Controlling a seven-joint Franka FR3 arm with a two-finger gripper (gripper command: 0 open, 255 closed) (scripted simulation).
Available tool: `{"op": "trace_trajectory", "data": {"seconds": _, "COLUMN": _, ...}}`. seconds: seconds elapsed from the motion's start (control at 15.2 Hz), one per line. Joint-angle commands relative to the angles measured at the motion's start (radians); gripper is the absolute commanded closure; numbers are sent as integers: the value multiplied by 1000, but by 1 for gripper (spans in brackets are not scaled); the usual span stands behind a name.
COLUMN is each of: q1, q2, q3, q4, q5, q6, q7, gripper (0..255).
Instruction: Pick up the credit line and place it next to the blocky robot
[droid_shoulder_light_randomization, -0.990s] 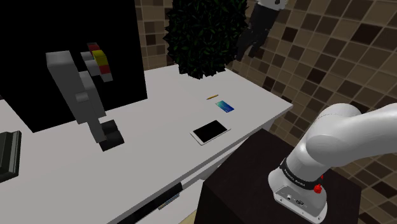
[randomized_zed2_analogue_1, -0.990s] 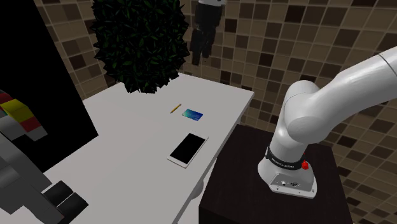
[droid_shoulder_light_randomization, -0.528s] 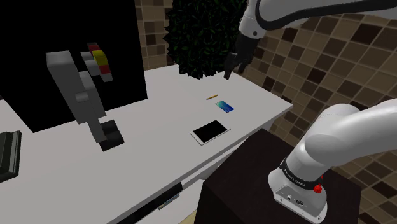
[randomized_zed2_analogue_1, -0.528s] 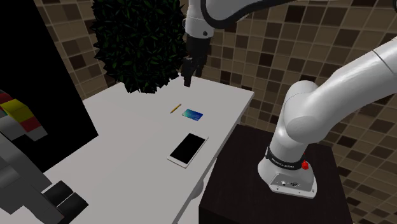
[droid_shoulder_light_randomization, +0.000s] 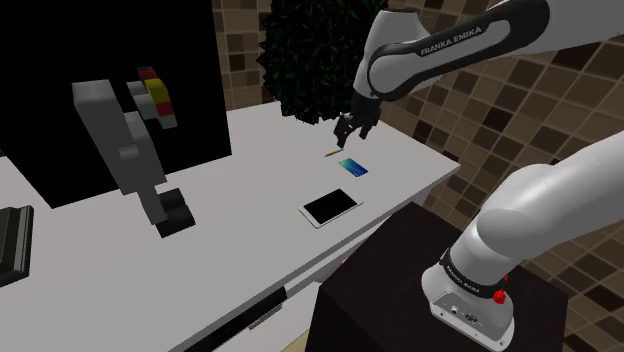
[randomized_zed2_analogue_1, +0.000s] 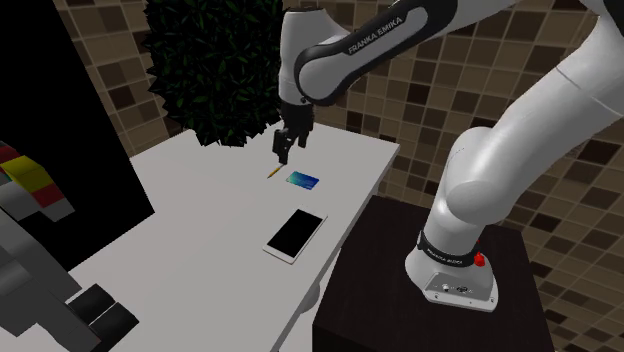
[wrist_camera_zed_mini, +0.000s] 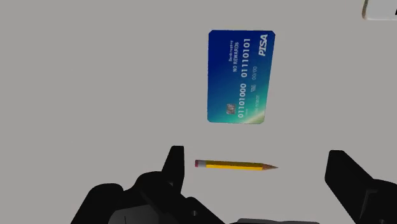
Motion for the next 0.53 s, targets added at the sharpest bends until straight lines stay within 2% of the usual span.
{"op": "trace_trajectory", "data": {"seconds": 0.0, "q1": -14, "q2": 60, "q3": 10, "q4": -20, "q5": -18, "q6": 83, "q7": 28, "gripper": 0}}
{"op": "trace_trajectory", "data": {"seconds": 0.46, "q1": -25, "q2": 164, "q3": 15, "q4": -45, "q5": -35, "q6": 212, "q7": 44, "gripper": 0}}
